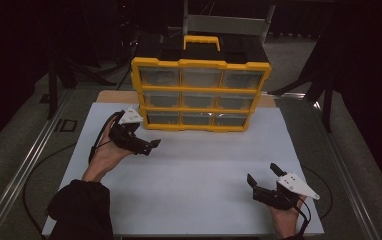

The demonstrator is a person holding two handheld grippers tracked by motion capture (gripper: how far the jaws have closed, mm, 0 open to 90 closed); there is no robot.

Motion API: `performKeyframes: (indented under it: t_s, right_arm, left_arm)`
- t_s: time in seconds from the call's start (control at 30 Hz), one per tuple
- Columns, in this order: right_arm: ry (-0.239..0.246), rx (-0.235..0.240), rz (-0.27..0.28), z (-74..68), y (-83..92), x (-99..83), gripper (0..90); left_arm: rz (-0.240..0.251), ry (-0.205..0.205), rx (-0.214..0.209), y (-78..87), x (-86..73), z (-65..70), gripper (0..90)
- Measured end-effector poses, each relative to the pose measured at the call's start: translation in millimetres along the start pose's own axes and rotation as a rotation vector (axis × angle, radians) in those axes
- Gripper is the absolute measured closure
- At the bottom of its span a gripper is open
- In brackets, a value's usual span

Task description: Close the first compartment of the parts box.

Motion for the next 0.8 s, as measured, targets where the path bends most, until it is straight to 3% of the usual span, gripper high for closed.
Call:
performKeyframes:
  t_s: [0.13,0.3,0.43,0.63,0.8]
  right_arm:
    - [0.0,0.005,0.001,-1.3,-0.4,0.0,8.6]
    - [0.002,0.01,0.003,-2.7,-0.5,0.0,8.6]
    - [0.006,0.014,-0.001,-3.6,-0.7,-0.3,8.7]
    - [0.011,0.02,-0.003,-6.0,-2.1,-0.7,8.6]
    - [0.019,0.028,-0.007,-9.0,-3.5,-1.1,8.7]
  left_arm:
    - [0.014,0.001,0.05,-0.5,-14.2,4.2,0.3]
    - [0.073,0.047,0.061,4.1,-29.0,9.7,0.3]
    - [0.098,0.055,0.092,5.9,-43.2,12.2,0.3]
    - [0.138,0.075,0.084,5.2,-68.2,16.2,0.3]
    - [0.136,0.115,0.098,0.9,-92.3,10.8,0.3]
Point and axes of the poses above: each handheld gripper's, and its own axes: y roughly backward along the jaws, x roughly out of its top, z roughly to its right, the point moved 8 cm from there along -y, roughly forward along the jaws, and after that the axes turned 13 degrees about -z, right-handed, at the moved point
